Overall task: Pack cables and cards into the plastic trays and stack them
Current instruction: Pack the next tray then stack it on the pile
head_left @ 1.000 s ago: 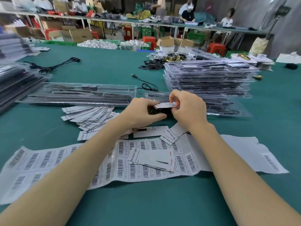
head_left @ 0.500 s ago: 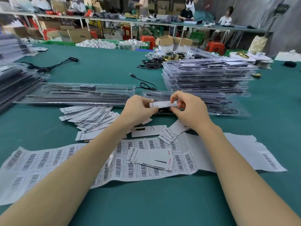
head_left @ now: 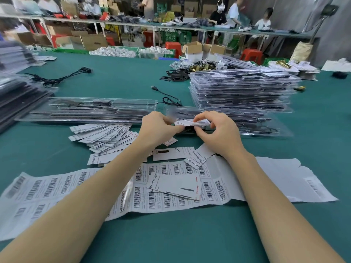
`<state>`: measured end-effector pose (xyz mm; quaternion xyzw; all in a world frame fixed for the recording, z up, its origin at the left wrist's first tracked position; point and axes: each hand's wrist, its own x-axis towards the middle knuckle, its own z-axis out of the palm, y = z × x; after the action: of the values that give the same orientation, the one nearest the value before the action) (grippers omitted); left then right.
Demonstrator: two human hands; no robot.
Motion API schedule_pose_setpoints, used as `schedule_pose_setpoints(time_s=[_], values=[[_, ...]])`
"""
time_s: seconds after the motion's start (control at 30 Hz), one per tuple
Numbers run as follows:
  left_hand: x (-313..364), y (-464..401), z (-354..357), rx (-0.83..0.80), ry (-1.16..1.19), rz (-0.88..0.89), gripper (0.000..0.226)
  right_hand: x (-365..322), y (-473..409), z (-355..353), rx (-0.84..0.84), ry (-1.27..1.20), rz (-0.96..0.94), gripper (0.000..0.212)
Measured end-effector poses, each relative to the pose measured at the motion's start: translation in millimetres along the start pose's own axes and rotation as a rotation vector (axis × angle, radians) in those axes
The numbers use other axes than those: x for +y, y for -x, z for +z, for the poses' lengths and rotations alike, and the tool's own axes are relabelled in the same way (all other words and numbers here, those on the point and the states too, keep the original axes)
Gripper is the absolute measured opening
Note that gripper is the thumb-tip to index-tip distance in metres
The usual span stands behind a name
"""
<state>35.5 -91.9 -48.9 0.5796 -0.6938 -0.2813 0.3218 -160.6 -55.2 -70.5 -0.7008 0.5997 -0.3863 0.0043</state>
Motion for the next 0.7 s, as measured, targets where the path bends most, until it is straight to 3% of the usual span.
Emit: schedule_pose_setpoints(time_s=[0.1,0.2,0.37,0.47,0.6,0.7], values=[[-3.4,-0.1,-1.5,0.056,0.026,-0.005,0.042,0.1,0.3,2.0,-0.003,0.004,-0.005,0.013],[-7.2,-0.7,-0.2,0.098,0.047,-0.022,0.027,0.6,0.5,3.0,-0.025,0.023,-0.005,0.014],[-10.6,-0.5,-0.8,0.05,0.064,-0.067,0.02,0.6,1.4,4.7,-0.029,0.009,0.009,0.015],[-7.7,-1.7,-8.9,-0.006,0.048,-0.086,0.03,-1.7,0.8,5.2,-0.055,0.042,-0.008,0.021],[-2.8,-2.2,-26.5,0.001,-0.171,0.063,0.052,-3.9,-1.4,5.5,-0.08,0.075,-0.007,0.03],[-2.5,1.0,-33.6,-0.064,-0.255,0.205,0.038,-5.6,-2.1,6.3,-0.08,0.112,-0.01,0.03]])
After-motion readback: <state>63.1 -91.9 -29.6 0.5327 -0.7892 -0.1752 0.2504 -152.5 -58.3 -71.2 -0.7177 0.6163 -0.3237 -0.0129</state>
